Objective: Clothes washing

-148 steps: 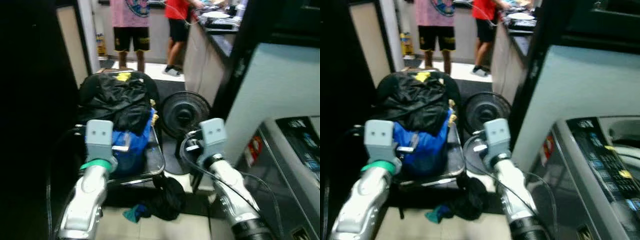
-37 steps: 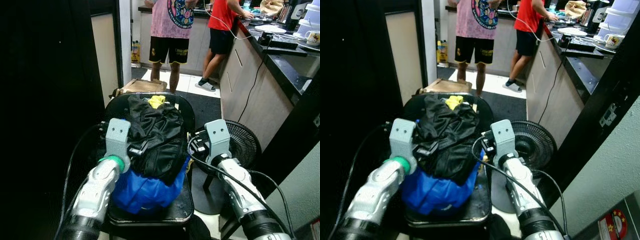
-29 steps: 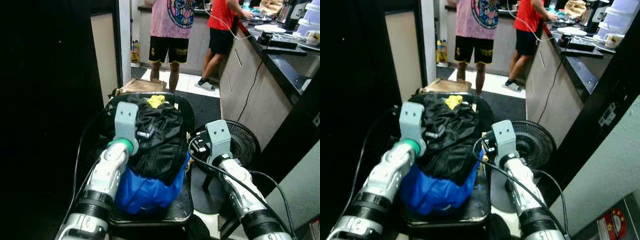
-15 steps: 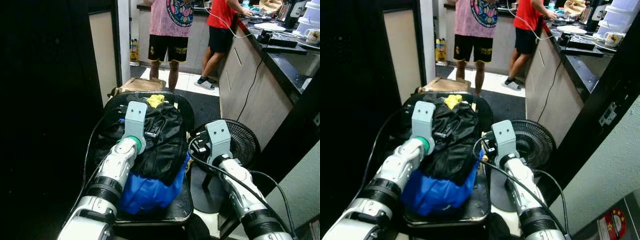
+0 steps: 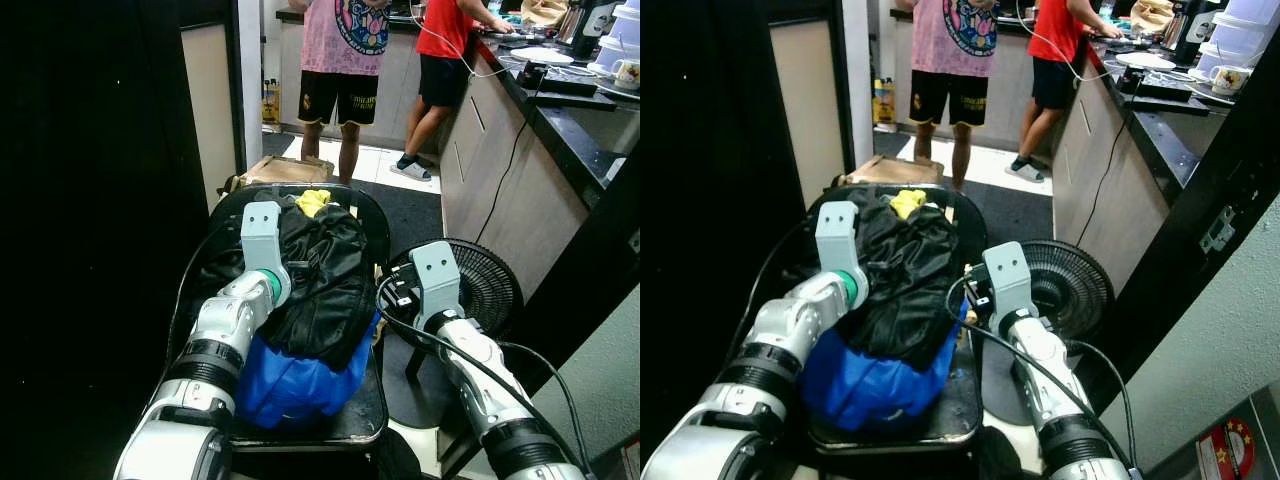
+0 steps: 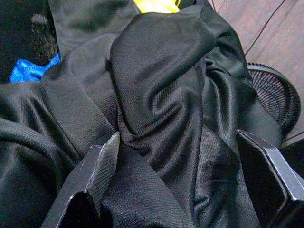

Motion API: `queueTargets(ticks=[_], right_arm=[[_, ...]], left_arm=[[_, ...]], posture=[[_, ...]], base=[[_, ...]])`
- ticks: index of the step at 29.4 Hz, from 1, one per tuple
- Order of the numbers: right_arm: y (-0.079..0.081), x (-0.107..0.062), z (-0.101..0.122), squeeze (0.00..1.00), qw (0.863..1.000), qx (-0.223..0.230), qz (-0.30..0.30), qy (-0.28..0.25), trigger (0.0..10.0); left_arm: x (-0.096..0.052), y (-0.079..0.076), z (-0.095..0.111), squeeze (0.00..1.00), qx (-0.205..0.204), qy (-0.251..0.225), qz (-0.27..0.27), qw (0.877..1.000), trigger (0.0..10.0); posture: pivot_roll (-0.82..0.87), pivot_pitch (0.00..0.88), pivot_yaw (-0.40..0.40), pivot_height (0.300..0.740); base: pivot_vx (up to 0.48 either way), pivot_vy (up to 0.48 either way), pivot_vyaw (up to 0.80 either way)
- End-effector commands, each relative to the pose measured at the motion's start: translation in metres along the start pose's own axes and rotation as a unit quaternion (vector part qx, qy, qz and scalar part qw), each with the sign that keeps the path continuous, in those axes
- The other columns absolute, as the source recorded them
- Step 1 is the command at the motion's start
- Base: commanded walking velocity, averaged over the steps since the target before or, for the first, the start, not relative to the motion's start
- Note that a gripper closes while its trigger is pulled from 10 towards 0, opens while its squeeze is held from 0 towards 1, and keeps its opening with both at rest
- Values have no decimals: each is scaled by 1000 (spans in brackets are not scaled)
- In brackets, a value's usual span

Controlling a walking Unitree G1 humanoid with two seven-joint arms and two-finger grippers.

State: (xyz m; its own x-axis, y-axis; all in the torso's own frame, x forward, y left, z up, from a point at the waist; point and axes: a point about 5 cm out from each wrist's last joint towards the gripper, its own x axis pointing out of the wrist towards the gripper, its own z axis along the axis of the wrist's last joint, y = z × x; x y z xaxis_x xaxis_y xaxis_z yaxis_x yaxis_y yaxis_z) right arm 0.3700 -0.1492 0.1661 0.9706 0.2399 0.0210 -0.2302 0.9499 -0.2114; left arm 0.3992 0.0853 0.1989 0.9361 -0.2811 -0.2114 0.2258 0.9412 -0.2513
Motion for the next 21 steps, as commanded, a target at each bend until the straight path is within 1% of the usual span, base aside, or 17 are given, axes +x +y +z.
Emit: queueTargets(ticks=[1,2,3,4,6,7,8,9,10,11,12,13,16,17,19,20,21], right_arm=[[-1,1,0,0,1000,-6,3,4,10000],[-1,1,0,0,1000,-7,3,4,10000],[-1,1,0,0,1000,-7,3,4,10000],[-1,1,0,0,1000,-8,3,4,10000],[-1,1,0,0,1000,-8,3,4,10000],[-2,0,0,0,1000,-10,3,4,10000],[-2,0,0,0,1000,-10,3,4,10000],[-2,0,0,0,1000,-11,4,4,10000],[-2,0,0,0,1000,-11,4,4,10000],[-2,0,0,0,1000,-13,5,5,10000],[-2,0,0,0,1000,-13,5,5,10000],[-1,0,0,0,1000,-15,6,5,10000],[-1,1,0,0,1000,-18,7,5,10000],[-1,1,0,0,1000,-20,8,5,10000],[-1,1,0,0,1000,-20,8,5,10000],[-1,1,1,0,1000,-23,10,4,10000],[-1,1,1,0,1000,-23,10,4,10000]], left_arm=[[2,-1,-21,0,-23,48,-4,999,9529],[2,-1,-22,0,-31,46,-5,998,6118],[2,-1,-22,0,-31,46,-5,998,6118],[1,4,-17,0,3,20,24,1000,10000],[1,4,-17,0,3,20,24,1000,10000],[0,9,-11,0,108,-17,56,992,10000],[0,9,-11,0,108,-17,56,992,10000],[-1,8,-9,0,193,-43,65,978,10000],[-1,8,-9,0,193,-43,65,978,10000],[-2,5,-10,0,241,-53,62,967,10000],[-2,5,-10,0,241,-53,62,967,10000],[-2,2,-14,0,276,-55,57,958,10000],[-3,1,-19,0,282,-50,54,957,10000],[-3,1,-23,0,296,-49,55,952,10000],[-3,1,-23,0,296,-49,55,952,10000],[-4,1,-27,0,311,-47,56,948,10000],[-4,1,-27,0,311,-47,56,948,10000]], posture=[[-51,66,9,740],[-51,66,9,740],[-51,66,9,740],[-54,66,10,740],[-54,66,10,740],[-54,66,9,740],[-54,66,9,740],[-52,66,8,740],[-52,66,8,740],[-53,67,9,740],[-53,67,9,740],[-54,66,9,740],[-56,67,10,740],[-56,68,9,740],[-56,68,9,740],[-56,68,7,740],[-56,68,7,740]], base=[[0,0,0],[0,0,0],[0,0,0],[0,0,0],[0,0,0],[0,0,0],[0,0,0],[0,0,0],[0,0,0],[0,0,0],[0,0,0],[0,0,0],[0,0,0],[0,0,0],[0,0,0],[0,0,0],[0,0,0]])
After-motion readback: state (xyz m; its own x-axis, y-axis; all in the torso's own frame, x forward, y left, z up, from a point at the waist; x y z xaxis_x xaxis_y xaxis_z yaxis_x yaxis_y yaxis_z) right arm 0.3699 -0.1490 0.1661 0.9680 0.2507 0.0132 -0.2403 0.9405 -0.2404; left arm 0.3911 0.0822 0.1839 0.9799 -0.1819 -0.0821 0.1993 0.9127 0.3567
